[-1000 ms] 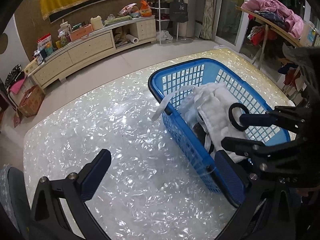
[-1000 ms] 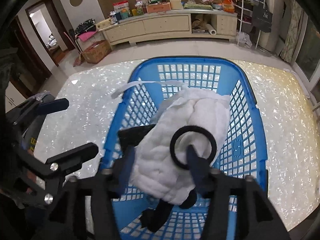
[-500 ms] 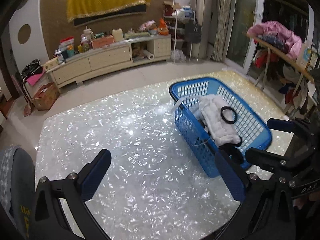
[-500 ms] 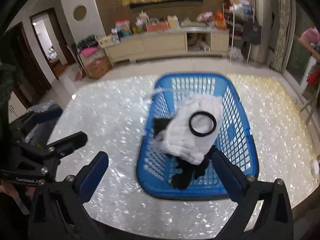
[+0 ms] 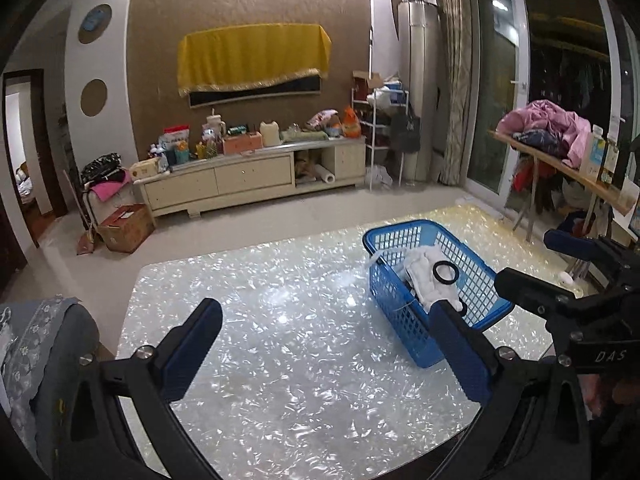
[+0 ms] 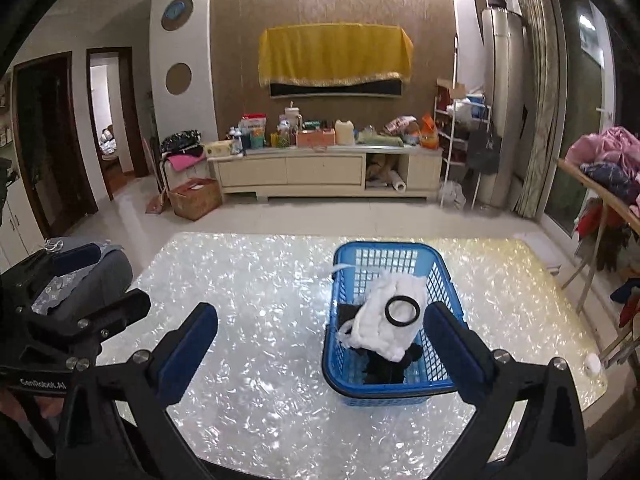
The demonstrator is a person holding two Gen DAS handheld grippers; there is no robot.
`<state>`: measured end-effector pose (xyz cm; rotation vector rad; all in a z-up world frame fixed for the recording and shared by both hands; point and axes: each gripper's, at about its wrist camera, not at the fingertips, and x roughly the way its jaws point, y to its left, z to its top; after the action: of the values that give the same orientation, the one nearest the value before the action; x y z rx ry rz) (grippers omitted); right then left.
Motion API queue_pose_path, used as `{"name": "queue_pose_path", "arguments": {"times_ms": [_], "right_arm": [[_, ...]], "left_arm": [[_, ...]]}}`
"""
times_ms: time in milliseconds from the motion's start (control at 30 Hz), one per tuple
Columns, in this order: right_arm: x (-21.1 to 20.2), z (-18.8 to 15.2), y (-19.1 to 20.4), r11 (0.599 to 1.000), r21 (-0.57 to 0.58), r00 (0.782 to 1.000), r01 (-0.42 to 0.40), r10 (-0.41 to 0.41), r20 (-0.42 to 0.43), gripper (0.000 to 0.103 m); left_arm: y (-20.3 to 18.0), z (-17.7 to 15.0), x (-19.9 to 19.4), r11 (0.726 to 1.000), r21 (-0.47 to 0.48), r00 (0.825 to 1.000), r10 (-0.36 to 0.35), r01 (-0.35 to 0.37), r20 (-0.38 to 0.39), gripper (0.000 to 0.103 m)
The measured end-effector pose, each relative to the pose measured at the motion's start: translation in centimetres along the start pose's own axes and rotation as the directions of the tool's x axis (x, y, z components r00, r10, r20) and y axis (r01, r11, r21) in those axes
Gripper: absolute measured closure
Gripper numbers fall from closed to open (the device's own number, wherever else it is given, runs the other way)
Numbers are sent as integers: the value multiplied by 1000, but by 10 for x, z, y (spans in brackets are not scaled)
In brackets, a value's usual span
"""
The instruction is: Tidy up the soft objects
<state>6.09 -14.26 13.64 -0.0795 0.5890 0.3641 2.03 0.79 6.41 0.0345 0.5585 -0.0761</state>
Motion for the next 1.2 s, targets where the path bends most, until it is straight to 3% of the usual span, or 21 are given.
{"name": "queue_pose_path", "arguments": {"times_ms": [400,1200], "right_arm": [[8,-9,3,1000,-5,1000,16,-16,21,0],[0,-14,5,1000,-10,1000,11,-11,25,0]], "left_arm": [[3,-5,-14,998,-33,998,48,-47,35,0],[4,-9,-14,998,-35,998,50,-48,33,0]]}}
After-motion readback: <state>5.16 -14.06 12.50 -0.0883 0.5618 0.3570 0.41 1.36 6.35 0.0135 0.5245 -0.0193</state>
